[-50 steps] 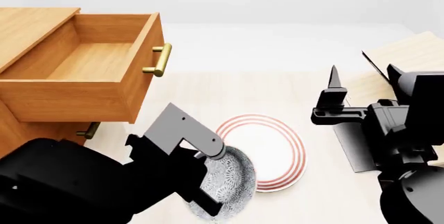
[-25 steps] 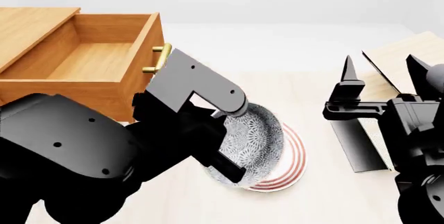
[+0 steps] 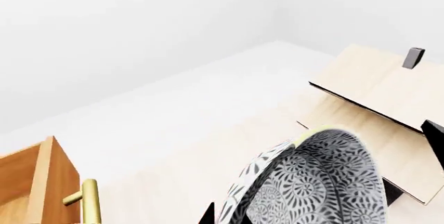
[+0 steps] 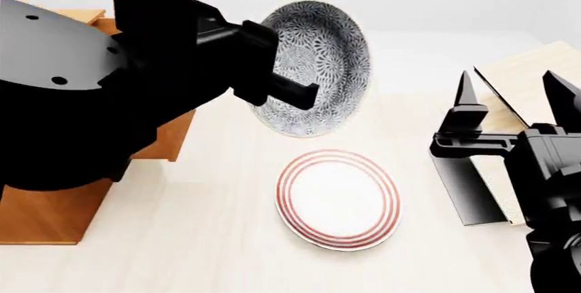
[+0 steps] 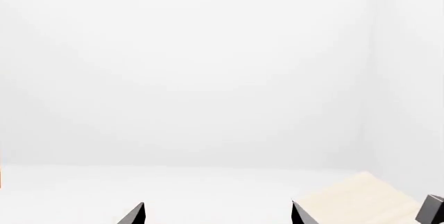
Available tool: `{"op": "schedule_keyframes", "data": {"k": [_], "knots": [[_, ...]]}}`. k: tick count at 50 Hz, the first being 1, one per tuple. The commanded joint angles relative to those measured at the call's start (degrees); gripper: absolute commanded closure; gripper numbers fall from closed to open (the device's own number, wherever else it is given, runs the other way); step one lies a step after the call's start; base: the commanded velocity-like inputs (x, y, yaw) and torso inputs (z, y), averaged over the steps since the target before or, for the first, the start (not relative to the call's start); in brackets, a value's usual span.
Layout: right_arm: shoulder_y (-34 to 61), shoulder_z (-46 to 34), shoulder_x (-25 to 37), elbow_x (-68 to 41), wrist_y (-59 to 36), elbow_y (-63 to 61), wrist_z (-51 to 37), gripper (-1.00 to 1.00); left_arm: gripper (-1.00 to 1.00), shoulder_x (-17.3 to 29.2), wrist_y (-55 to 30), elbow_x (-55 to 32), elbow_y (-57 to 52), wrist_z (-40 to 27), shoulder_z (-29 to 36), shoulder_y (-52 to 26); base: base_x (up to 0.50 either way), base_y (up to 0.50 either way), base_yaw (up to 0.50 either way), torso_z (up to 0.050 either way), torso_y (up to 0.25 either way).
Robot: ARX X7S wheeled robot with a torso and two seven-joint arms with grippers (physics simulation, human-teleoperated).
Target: Open the top drawer of the cabinet and put the bowl in it.
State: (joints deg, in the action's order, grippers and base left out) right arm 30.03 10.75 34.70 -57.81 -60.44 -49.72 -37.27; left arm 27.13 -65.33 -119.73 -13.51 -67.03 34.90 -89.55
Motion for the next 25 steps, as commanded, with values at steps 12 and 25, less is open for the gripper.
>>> {"op": "schedule_keyframes", "data": {"k": [12,25], "knots": [[-0.9,-0.7,0.3,0.8,1.3,0.3,0.2,-1.00,1.00,0.5,1.9,10.8,14.9,5.1,-1.7,-8.3,0.00,0.00,0.00,0.000,0.000],[-1.6,-1.4,0.4,1.7,2.2,0.6,0.5,-1.00,1.00,2.1,3.8,17.8,22.4,10.1,-1.7,-9.8,0.00,0.00,0.00,0.000,0.000]]}}
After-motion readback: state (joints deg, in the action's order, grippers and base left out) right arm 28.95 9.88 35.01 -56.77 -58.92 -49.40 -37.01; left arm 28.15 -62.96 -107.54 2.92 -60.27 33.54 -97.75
